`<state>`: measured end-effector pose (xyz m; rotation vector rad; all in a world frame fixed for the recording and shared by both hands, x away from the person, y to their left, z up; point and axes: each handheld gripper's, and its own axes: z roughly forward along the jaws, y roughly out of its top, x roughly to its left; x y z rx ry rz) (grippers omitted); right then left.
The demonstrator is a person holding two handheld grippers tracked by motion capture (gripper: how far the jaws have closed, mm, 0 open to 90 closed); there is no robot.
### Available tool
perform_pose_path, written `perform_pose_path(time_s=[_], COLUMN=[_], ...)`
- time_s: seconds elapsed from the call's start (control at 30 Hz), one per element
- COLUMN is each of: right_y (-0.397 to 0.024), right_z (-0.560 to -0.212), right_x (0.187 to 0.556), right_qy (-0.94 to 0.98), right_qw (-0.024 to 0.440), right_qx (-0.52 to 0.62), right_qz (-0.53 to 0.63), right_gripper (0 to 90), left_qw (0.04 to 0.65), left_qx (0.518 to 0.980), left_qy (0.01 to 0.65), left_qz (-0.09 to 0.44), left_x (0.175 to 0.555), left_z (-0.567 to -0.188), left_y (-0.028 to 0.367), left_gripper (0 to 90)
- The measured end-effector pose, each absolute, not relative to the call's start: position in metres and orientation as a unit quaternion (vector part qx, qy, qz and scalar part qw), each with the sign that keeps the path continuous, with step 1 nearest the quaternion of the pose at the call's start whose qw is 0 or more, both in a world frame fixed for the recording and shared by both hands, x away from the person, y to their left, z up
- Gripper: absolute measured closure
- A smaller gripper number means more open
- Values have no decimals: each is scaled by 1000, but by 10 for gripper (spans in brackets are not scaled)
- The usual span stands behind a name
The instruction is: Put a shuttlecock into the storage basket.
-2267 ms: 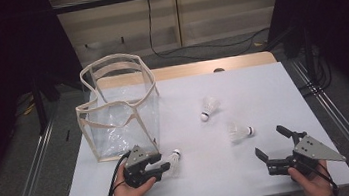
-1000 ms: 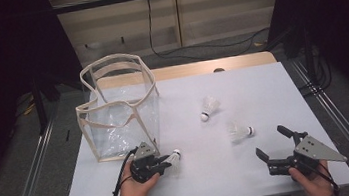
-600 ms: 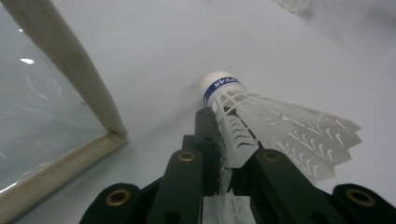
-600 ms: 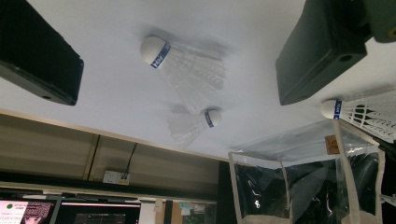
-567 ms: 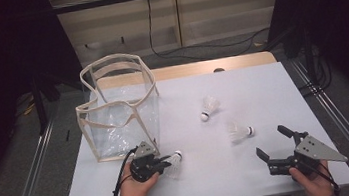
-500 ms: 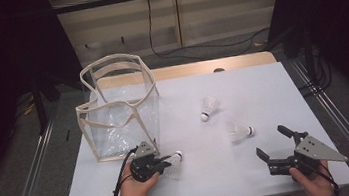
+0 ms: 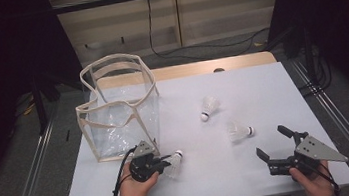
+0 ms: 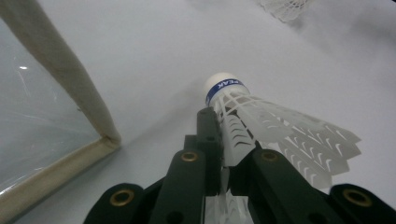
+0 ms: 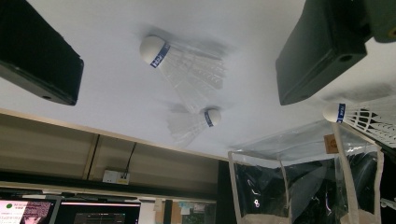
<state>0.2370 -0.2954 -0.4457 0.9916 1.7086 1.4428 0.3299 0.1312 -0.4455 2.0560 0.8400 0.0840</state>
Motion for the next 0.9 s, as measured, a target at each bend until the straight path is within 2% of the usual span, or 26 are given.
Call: perform_pose_path(time_s=[0.9], right_y=[-297], right_z=[-446], right_x=[236], right_qy=[653], right_qw=[340], right_qx=[383], right_qz=[558], right_gripper=[7], left_qw=[447], left_qx=[832], left_qy=[328], left_qz=[-19], left_x=[329], left_z=[-418], left_y=[120], left_gripper=[883])
